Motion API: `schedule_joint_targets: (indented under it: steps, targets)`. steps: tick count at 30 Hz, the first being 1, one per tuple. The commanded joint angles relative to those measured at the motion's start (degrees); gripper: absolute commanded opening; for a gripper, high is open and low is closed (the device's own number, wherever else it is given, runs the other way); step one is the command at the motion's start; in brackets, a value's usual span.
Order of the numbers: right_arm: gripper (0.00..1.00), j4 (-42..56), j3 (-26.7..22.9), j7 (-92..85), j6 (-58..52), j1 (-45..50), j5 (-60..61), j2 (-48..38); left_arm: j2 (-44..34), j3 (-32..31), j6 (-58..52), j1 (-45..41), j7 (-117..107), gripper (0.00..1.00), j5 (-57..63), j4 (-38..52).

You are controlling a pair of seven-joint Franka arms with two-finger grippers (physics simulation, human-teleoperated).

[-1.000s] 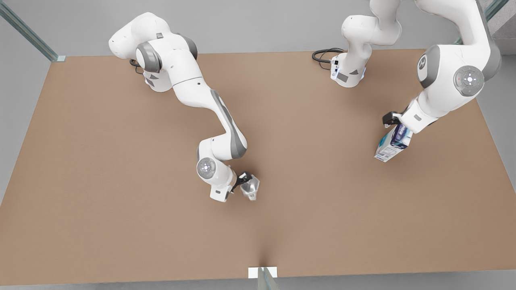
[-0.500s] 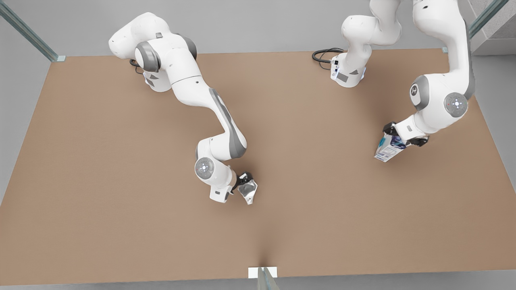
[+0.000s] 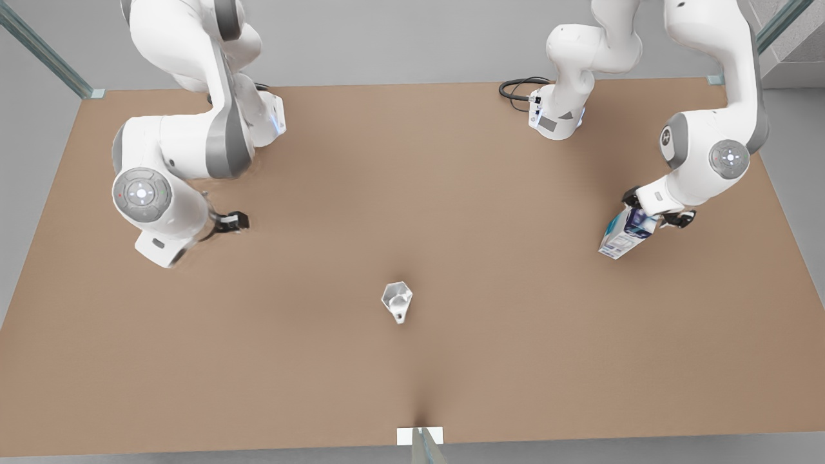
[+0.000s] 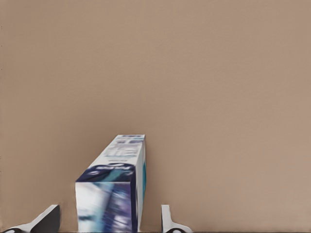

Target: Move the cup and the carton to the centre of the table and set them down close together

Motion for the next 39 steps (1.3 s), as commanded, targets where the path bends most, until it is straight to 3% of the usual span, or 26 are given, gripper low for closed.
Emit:
schedule_joint_targets:
  steps: [1, 6, 21, 22, 24, 27, 35, 39]
  targets:
    - [1.0, 0.0, 0.1, 0.1, 0.0, -0.3, 0.1, -0.6, 0.1, 0.2, 0.1, -1.2, 0.4, 1.0, 1.0, 0.0]
    - [1.0, -3.8, 5.3, 2.1, 2.4, -5.2, -3.1, -7.8, 1.9, 0.9, 5.6, -1.2, 1.3, 1.0, 0.9, -3.2]
    - [1.0, -2.8, 4.9, 1.6, 2.3, -5.9, -3.0, -7.8, 5.6, 1.0, 8.2, 1.3, 1.7, 1.0, 0.9, -4.9]
    - [1.0, -2.9, 4.9, 1.6, 2.4, -6.7, -3.0, -9.2, 5.8, 1.0, 8.4, 1.3, 1.7, 0.97, 0.9, -4.9]
    - [1.0, -3.5, 5.2, 1.6, 2.4, -8.3, -2.8, -10.5, 6.2, 1.0, 8.4, 1.3, 1.7, 0.7, 0.9, -4.9]
    - [1.0, -4.7, 5.3, 1.4, 2.4, -11.7, -2.8, -10.9, 6.2, 1.0, 8.4, 1.8, 1.7, 0.58, 0.9, -4.9]
    - [1.0, -3.6, 6.7, 1.4, 2.2, -14.0, -2.5, -9.7, 6.0, 0.9, 8.4, 1.8, 1.2, 0.56, 0.9, -4.7]
    - [1.0, -3.6, 6.7, 1.2, 2.2, -13.9, -2.6, -9.7, 5.8, 0.8, 4.8, 1.7, 0.3, 0.56, 0.4, 0.2]
